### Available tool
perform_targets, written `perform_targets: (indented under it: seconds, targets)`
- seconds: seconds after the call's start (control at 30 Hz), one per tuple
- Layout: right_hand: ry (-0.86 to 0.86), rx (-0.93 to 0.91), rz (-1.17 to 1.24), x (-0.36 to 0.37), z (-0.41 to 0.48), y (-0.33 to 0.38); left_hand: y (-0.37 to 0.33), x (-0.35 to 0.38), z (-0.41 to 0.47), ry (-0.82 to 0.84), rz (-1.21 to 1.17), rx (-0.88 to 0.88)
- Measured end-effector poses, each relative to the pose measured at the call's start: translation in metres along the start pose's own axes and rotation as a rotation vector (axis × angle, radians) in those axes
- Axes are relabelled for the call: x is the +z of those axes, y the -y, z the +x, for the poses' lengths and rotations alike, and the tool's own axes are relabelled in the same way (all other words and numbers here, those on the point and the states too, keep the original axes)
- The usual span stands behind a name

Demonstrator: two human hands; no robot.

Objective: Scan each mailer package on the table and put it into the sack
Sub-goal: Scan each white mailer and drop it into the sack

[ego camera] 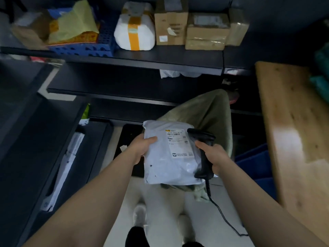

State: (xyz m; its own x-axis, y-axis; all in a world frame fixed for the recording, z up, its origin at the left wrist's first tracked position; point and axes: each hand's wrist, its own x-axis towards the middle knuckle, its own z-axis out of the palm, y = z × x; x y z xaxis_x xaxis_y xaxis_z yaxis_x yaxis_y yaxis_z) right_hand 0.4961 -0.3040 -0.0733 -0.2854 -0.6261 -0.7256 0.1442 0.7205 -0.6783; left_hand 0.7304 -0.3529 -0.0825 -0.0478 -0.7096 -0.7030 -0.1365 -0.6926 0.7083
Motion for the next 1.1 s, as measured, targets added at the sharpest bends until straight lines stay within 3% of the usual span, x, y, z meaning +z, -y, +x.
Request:
perform_targets:
  seconds: [0.2, 0.4, 0.67, 0.9, 1.1]
  targets:
    - [-0.151, 0.092, 0.108, 0.032, 0.046, -0.019, 0.010, -0.020, 0.088, 0.096, 0.165, -0.071]
    - [-0.259, 0.160, 0.168, 0.045, 0.098, -0.045, 0.083, -0.036, 0.210, -0.015, 0.246, -0.176]
    - [-0.290, 0.180, 0.198, 0.048, 0.159, -0.076, 0.077, -0.001, 0.226, 0.120, -0.050, -0.182]
    - [-0.310, 0.192, 0.239, 0.042, 0.182, -0.090, 0.083, 0.024, 0.262, 0.199, -0.157, -0.211]
    - [-0.334, 0.151, 0.267, 0.041, 0.178, -0.086, 0.080, 0.024, 0.264, 0.110, -0.083, -0.073]
